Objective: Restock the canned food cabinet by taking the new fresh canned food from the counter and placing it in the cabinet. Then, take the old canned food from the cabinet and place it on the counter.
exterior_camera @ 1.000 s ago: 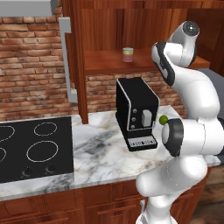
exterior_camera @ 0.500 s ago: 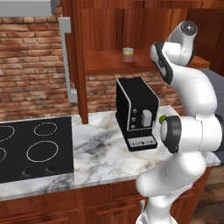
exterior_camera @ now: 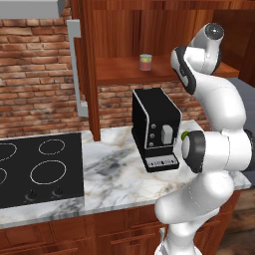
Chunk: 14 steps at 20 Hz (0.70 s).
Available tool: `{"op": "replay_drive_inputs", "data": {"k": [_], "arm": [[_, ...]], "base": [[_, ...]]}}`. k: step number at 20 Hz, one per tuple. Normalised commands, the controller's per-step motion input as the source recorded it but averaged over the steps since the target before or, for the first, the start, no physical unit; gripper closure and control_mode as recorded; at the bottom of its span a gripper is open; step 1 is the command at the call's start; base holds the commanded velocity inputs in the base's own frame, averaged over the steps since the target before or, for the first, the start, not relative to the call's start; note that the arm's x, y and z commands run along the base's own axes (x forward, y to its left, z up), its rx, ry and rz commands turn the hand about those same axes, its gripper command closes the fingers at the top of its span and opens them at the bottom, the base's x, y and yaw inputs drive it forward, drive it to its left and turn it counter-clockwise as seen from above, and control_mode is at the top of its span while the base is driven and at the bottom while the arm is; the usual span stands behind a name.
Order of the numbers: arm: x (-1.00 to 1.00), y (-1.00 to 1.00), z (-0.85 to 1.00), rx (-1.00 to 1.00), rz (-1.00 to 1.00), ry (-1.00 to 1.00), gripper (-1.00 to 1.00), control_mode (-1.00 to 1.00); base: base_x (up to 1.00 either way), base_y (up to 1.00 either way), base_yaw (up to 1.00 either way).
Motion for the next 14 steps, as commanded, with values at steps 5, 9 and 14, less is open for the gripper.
{"op": "replay_drive_inputs", "data": {"k": [5,9,14], "arm": [[-0.04,0.00,0.00,0.00,0.00,0.00,1.00,-1.00],[-0.54,0.00,0.01,0.01,0.05,-0.06,1.00,-1.00],[-0.95,-0.01,0.20,0.06,0.09,-0.20,1.00,-1.00]], "base": [[0.00,0.00,0.00],[0.00,0.00,0.00],[0.00,0.00,0.00]]}}
